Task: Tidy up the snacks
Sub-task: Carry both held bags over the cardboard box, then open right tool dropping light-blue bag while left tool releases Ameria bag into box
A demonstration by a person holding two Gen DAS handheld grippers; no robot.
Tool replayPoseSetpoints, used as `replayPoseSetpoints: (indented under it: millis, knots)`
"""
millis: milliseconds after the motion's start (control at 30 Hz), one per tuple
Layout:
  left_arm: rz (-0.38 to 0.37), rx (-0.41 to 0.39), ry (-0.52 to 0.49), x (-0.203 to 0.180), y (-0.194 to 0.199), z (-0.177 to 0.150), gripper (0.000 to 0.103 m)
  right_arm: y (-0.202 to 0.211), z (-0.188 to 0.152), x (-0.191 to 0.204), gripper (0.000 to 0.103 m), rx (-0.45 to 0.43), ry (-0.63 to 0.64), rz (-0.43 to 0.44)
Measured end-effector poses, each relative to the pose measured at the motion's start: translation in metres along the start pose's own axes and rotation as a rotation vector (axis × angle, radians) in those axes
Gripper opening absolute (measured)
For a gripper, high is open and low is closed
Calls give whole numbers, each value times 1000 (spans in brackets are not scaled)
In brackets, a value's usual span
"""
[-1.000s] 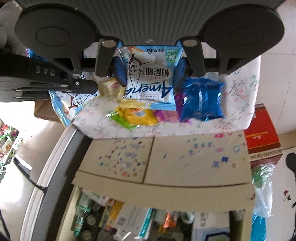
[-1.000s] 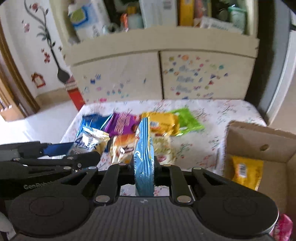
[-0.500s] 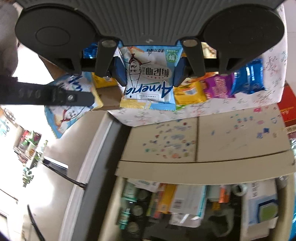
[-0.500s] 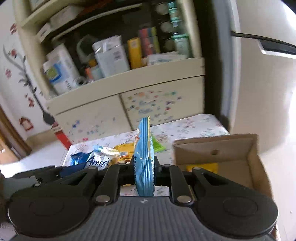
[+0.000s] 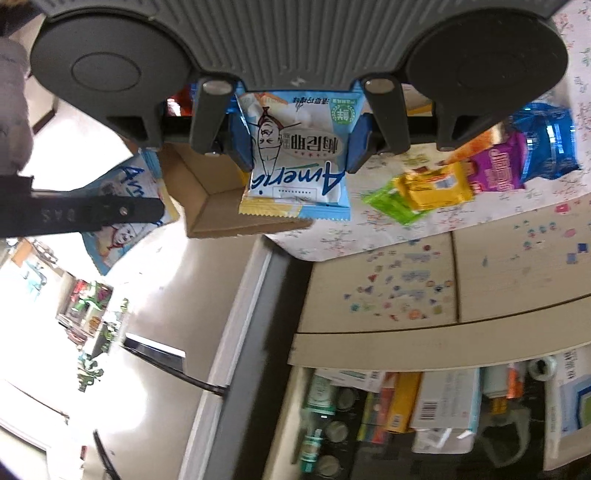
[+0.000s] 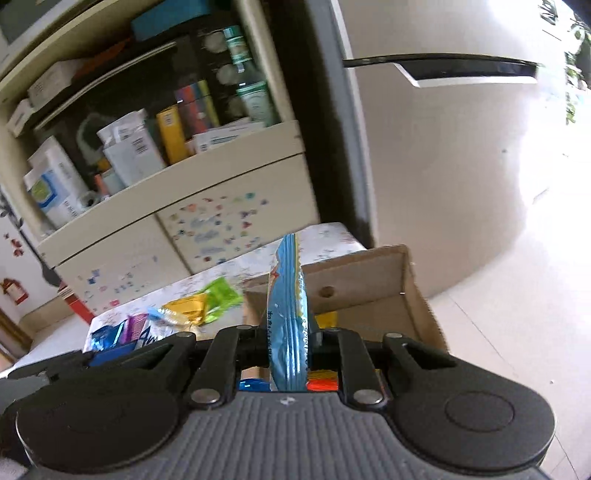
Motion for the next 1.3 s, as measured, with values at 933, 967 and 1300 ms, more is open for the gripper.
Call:
replayPoseSetpoints:
  millis: [933,967,1300]
  knots:
    - [-164,-12,-37,-46,20,-8,96,5,0,-21,55,-35,-115,-13]
    - [-149,-10,-22,-38,20,-5,96,3,0,-19,56,-31,-115,-7]
    - [52,19,104,51,26,6,99,-11,-10,19,65,20,-36,82]
Point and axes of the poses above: each gripper's, at about its wrist camera, not at the fingertips, and y roughly against the way its jaws point, x to its left, z to its top, the point moved 9 cm from there along -y, roughly the way its jaws point, and after that the axes turned 15 degrees about z, right-handed, at the moved point
